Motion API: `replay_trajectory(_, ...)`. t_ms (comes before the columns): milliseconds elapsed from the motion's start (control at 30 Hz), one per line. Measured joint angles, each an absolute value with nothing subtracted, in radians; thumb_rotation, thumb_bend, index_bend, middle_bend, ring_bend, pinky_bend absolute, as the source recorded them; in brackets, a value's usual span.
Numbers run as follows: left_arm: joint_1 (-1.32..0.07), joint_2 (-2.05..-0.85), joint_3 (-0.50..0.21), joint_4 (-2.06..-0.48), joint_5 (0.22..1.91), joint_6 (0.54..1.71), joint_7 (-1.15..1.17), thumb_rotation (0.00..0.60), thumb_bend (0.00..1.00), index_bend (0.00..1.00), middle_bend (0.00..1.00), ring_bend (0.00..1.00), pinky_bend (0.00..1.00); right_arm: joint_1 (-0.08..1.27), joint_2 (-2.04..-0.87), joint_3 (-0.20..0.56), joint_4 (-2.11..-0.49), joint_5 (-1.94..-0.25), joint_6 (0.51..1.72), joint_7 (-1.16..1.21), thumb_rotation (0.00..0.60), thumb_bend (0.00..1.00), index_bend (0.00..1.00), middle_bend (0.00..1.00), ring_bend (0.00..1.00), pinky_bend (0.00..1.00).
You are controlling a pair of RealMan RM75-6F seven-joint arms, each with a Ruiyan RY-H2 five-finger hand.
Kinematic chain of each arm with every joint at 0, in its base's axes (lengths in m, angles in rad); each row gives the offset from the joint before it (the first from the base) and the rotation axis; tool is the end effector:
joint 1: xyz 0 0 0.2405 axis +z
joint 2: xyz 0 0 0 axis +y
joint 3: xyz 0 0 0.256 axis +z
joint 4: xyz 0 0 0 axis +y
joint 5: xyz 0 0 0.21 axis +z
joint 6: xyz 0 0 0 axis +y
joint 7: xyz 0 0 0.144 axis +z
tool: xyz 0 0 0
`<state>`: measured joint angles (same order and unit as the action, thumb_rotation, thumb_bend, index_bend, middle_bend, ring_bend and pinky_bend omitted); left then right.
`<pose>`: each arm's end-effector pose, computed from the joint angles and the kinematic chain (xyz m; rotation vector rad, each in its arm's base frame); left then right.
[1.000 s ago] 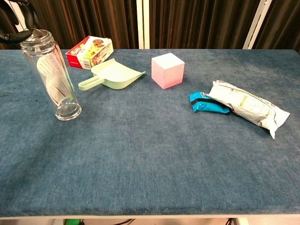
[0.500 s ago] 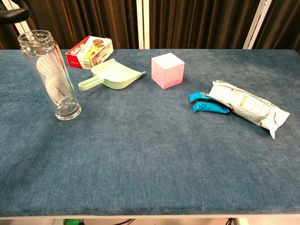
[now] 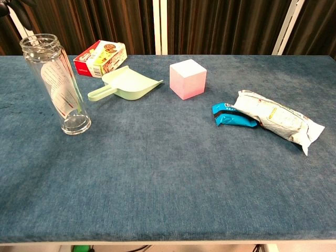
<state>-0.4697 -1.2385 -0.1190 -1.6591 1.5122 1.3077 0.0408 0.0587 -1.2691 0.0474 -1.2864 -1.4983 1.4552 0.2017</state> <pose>-0.1952 0.2865 0.1031 -1.6792 -0.8125 -1.2202 -0.3667 -0.1745 0.1402 1.3445 -0.9636 0.8833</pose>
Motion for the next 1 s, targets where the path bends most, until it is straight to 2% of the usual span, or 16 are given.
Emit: replay_trajectory(1000, -0.469, -1.293, -0.100, -1.592, 1.517, 1.288, 0.084, 0.040, 0.00, 0.48, 0.16, 0.09, 0.22, 0.058, -1.272, 0.047, -1.282, -1.495, 1.450, 0.203, 0.600, 0.33, 0.15, 0.04, 0.00, 0.11)
